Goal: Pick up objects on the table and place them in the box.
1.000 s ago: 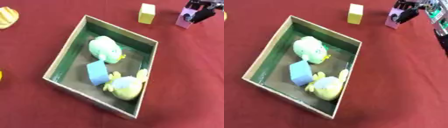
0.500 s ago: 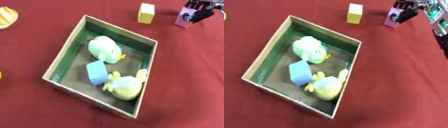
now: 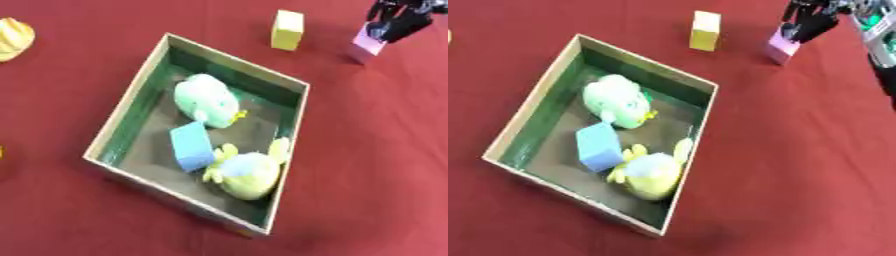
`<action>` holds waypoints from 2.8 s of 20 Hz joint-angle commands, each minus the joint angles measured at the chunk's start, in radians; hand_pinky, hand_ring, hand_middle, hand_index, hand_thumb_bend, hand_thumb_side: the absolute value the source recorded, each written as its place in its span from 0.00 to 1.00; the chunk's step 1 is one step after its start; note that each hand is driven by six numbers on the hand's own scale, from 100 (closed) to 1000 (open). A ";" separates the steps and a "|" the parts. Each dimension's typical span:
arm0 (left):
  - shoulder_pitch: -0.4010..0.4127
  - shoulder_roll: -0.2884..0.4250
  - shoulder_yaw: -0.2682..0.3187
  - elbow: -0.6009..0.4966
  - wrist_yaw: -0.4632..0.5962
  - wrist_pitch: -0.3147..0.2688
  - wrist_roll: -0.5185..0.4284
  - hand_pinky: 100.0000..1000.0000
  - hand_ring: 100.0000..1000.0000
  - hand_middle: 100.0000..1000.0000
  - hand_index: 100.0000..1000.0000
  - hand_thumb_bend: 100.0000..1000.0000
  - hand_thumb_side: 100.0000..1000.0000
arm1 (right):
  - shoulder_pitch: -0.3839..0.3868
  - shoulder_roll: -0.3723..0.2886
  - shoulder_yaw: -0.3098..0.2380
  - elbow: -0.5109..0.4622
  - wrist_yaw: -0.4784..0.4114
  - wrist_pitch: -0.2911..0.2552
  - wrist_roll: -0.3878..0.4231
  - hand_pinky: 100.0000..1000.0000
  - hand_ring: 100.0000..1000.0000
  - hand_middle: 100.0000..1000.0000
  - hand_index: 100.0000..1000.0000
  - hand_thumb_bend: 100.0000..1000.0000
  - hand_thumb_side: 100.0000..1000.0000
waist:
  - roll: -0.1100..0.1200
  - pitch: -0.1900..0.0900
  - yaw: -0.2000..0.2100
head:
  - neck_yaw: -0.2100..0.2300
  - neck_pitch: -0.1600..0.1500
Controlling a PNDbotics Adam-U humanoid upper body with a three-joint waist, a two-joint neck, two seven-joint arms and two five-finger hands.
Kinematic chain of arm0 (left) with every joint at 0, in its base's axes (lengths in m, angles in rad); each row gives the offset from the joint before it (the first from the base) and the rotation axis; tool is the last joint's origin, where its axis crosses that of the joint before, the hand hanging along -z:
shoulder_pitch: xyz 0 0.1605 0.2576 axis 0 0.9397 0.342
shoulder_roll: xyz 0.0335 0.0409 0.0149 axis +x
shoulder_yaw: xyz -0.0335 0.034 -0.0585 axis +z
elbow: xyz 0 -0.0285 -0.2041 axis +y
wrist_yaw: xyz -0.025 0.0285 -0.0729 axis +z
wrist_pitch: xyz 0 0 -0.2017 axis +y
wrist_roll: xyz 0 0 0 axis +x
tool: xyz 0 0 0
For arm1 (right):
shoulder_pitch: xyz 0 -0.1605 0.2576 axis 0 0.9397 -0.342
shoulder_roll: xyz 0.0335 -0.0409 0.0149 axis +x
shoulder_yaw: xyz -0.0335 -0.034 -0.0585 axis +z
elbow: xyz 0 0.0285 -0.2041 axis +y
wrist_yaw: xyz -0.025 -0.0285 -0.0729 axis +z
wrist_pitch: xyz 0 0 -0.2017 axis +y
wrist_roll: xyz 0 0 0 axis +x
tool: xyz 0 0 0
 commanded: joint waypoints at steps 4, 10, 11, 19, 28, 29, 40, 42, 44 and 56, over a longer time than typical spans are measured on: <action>-0.009 0.031 0.006 -0.016 -0.003 -0.001 -0.005 0.78 0.60 0.64 0.83 0.00 0.55 | -0.014 -0.046 -0.013 -0.039 -0.006 0.010 -0.002 0.82 0.88 0.77 0.87 0.00 0.21 | 0.005 -0.039 -0.002 | 0.002 0.000; -0.008 0.030 0.007 -0.016 -0.003 -0.001 -0.006 0.78 0.60 0.64 0.83 0.00 0.55 | -0.010 -0.039 -0.002 -0.037 0.069 -0.008 0.007 0.88 0.98 0.92 0.95 0.00 0.20 | 0.005 -0.040 0.002 | 0.002 -0.002; -0.008 0.030 0.007 -0.016 -0.003 -0.001 -0.006 0.78 0.60 0.64 0.83 0.00 0.55 | -0.011 -0.038 -0.001 -0.037 0.078 -0.014 0.010 0.88 0.99 0.92 0.96 0.00 0.19 | 0.005 -0.039 0.002 | 0.001 -0.003; -0.007 0.030 0.007 -0.016 -0.001 -0.001 -0.007 0.78 0.60 0.64 0.83 0.00 0.55 | -0.013 -0.025 0.001 -0.024 0.110 -0.039 0.039 0.88 0.99 0.90 0.95 0.00 0.25 | 0.006 -0.034 0.002 | -0.002 0.005; -0.005 0.029 0.008 -0.016 0.000 0.000 -0.008 0.78 0.60 0.64 0.83 0.00 0.55 | -0.013 -0.008 0.009 0.005 0.134 -0.046 0.059 0.89 1.00 0.90 0.97 0.08 0.50 | 0.005 -0.040 0.004 | -0.004 0.013; -0.005 0.028 0.008 -0.016 0.000 0.000 -0.008 0.78 0.60 0.64 0.83 0.00 0.55 | -0.011 -0.007 0.009 0.010 0.141 -0.048 0.060 0.89 1.00 0.90 0.97 0.11 0.50 | 0.005 -0.040 0.004 | -0.004 0.014; -0.006 0.027 0.008 -0.016 0.002 0.001 -0.010 0.78 0.60 0.64 0.83 0.00 0.55 | 0.005 -0.003 -0.002 0.029 0.161 -0.052 0.057 0.89 1.00 0.90 0.97 0.19 0.40 | 0.006 -0.035 0.005 | -0.006 0.011; -0.007 0.027 0.007 -0.016 0.002 0.001 -0.010 0.78 0.60 0.64 0.83 0.00 0.55 | 0.005 -0.003 -0.003 0.031 0.166 -0.049 0.054 0.89 1.00 0.90 0.97 0.19 0.40 | 0.007 -0.034 0.004 | -0.007 0.010; -0.008 0.027 0.007 -0.016 0.003 0.001 -0.011 0.78 0.60 0.64 0.83 0.00 0.55 | 0.003 -0.002 -0.005 0.034 0.170 -0.046 0.051 0.89 1.00 0.90 0.97 0.19 0.40 | 0.008 -0.032 0.003 | -0.009 0.008; -0.011 0.027 0.006 -0.016 0.006 0.000 -0.013 0.78 0.60 0.65 0.83 0.00 0.55 | -0.005 0.001 -0.020 0.059 0.196 -0.021 0.028 0.89 1.00 0.90 0.97 0.17 0.38 | 0.012 -0.018 0.002 | -0.012 -0.001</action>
